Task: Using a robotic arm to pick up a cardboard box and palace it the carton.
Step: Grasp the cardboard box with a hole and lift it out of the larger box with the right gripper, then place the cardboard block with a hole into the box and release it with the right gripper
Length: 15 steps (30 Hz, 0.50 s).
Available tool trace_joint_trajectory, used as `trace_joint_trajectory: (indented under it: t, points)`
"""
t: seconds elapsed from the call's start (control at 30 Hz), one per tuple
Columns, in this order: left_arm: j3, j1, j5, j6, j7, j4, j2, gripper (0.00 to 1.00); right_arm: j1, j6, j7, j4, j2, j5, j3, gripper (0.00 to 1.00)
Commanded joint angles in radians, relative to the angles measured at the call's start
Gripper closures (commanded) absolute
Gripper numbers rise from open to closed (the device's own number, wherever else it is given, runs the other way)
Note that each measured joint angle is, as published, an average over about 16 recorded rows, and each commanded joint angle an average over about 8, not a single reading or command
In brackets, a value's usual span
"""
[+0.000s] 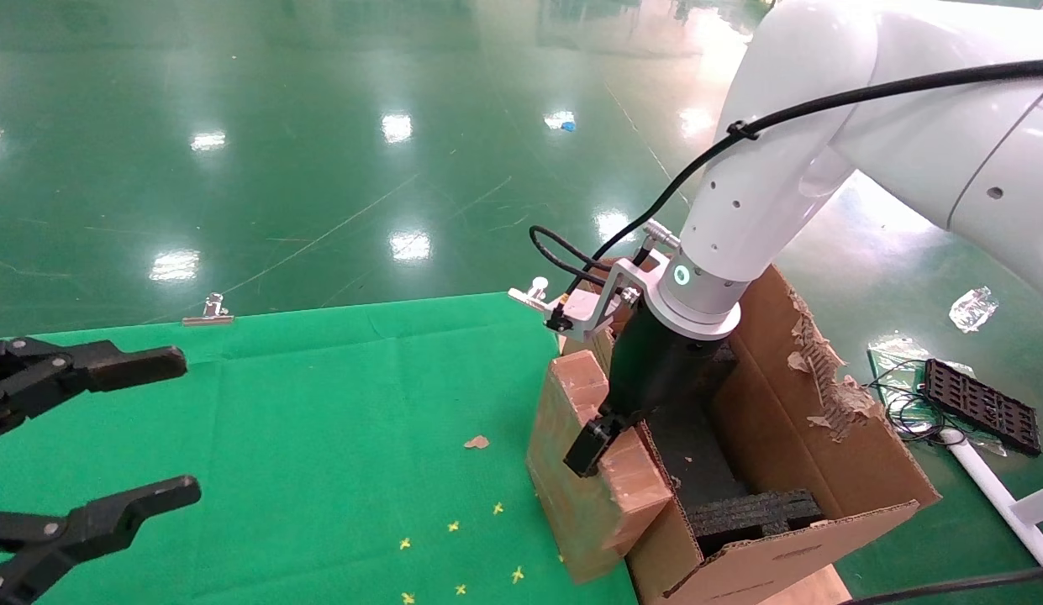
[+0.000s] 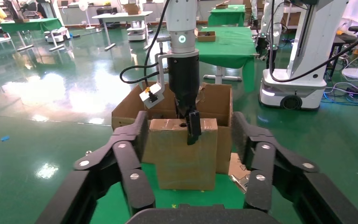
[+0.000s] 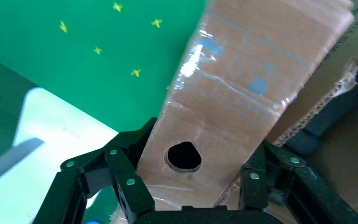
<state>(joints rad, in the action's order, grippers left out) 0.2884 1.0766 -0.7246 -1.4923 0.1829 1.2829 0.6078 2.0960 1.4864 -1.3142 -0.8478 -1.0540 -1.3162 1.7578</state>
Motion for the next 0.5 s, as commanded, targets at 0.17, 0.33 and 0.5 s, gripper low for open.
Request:
trace_joint_trajectory:
  t: [0.17, 0.33, 0.5]
  points:
    - [0.0, 0.0, 0.0, 0.0, 0.0, 0.0, 0.0, 1.0, 0.03, -0.021, 0.036, -0.032, 0.023, -0.001, -0.017, 1.0]
    - [0.001, 0.0, 0.0, 0.0, 0.0, 0.0, 0.0, 1.0, 0.109, -0.064, 0.149, -0.041, 0.103, 0.038, -0.084, 1.0]
    - [0.001, 0.0, 0.001, 0.0, -0.001, 0.0, 0.0, 1.0, 0.21, -0.105, 0.282, 0.003, 0.209, 0.076, -0.161, 1.0]
